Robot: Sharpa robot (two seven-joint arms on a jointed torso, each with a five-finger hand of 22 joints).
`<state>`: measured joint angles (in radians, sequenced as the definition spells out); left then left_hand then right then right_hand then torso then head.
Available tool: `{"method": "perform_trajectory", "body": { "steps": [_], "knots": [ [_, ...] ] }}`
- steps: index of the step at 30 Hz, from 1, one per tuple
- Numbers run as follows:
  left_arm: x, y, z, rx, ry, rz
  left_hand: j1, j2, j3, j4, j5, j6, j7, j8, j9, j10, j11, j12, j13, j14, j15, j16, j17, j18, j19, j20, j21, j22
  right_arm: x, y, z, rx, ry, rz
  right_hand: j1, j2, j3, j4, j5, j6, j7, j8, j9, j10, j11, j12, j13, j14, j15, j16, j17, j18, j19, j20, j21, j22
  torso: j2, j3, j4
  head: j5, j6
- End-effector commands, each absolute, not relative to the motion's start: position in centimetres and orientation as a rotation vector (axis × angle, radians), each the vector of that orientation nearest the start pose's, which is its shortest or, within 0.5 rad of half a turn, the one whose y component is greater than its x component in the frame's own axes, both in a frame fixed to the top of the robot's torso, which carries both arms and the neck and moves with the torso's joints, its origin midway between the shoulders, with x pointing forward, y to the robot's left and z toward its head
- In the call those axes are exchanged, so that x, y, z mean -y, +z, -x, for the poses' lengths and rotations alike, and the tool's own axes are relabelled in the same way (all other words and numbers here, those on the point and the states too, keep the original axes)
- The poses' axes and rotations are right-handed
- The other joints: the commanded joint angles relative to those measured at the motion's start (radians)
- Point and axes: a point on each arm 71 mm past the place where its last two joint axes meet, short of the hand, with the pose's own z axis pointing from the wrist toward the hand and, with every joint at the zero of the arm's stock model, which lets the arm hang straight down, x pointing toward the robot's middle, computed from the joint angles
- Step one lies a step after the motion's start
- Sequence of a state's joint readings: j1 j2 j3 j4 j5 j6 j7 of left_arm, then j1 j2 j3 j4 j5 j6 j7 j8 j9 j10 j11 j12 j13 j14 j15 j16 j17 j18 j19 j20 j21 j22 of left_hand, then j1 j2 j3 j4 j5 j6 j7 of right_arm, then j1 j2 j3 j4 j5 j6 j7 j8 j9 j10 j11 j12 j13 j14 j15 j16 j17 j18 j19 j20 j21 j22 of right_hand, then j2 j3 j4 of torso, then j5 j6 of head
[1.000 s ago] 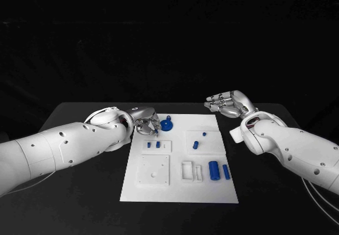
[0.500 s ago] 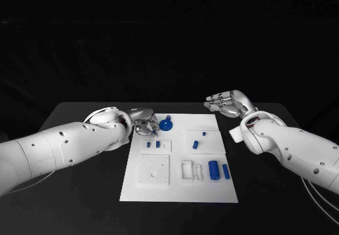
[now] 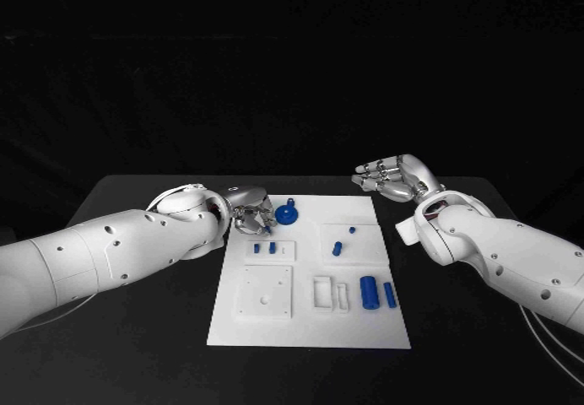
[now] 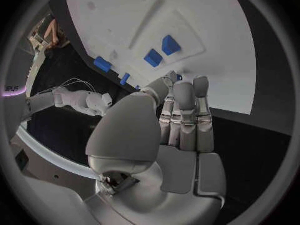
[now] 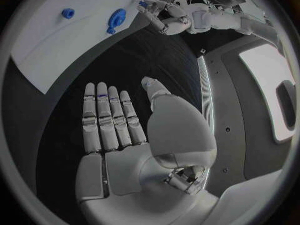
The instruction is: Assemble the parts on the task board
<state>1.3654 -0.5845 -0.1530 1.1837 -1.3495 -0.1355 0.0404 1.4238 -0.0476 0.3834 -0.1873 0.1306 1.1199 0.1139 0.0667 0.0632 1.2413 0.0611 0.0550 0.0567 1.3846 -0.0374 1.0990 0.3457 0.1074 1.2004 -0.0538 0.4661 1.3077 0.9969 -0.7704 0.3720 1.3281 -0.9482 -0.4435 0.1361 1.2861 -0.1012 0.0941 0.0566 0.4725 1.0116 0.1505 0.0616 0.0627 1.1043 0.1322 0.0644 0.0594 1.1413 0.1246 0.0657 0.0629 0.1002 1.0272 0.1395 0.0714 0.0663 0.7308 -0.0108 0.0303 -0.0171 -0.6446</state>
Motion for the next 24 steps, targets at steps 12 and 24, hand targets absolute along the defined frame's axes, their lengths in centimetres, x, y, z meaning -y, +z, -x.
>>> {"method": "perform_trajectory", "body": {
  "steps": [12,24],
  "knots": [
    [-15.3,-17.1,-55.4,-1.792,-0.661,-0.317,0.004,0.007,-0.004,0.003,-0.001,0.001,0.001,-0.004,-0.001,0.004,0.002,0.003,0.001,0.000,0.001,-0.005,0.002,0.016,0.000,-0.001,-0.002,0.021,25.0,-14.7,-53.3,-1.324,1.016,-0.522,0.000,0.007,-0.005,0.001,0.003,-0.008,0.002,-0.001,-0.002,-0.003,0.003,-0.005,-0.002,0.004,0.002,-0.005,-0.001,0.010,-0.003,-0.001,-0.001,-0.001,0.001,0.0000,-0.0013,-0.003,-0.002],
    [-15.2,-17.8,-55.5,-1.822,-0.642,-0.321,0.005,0.008,-0.004,0.002,-0.002,0.000,0.001,-0.005,-0.001,0.002,0.003,0.003,0.001,-0.001,0.002,-0.006,0.002,0.017,0.000,-0.001,-0.002,0.021,25.0,-14.7,-53.3,-1.325,1.016,-0.522,0.000,0.007,-0.005,0.001,0.003,-0.008,0.002,-0.001,-0.002,-0.003,0.003,-0.005,-0.002,0.004,0.002,-0.005,-0.001,0.010,-0.003,-0.001,-0.001,-0.001,0.000,-0.0001,0.0003,-0.004,-0.004]
  ]
}}
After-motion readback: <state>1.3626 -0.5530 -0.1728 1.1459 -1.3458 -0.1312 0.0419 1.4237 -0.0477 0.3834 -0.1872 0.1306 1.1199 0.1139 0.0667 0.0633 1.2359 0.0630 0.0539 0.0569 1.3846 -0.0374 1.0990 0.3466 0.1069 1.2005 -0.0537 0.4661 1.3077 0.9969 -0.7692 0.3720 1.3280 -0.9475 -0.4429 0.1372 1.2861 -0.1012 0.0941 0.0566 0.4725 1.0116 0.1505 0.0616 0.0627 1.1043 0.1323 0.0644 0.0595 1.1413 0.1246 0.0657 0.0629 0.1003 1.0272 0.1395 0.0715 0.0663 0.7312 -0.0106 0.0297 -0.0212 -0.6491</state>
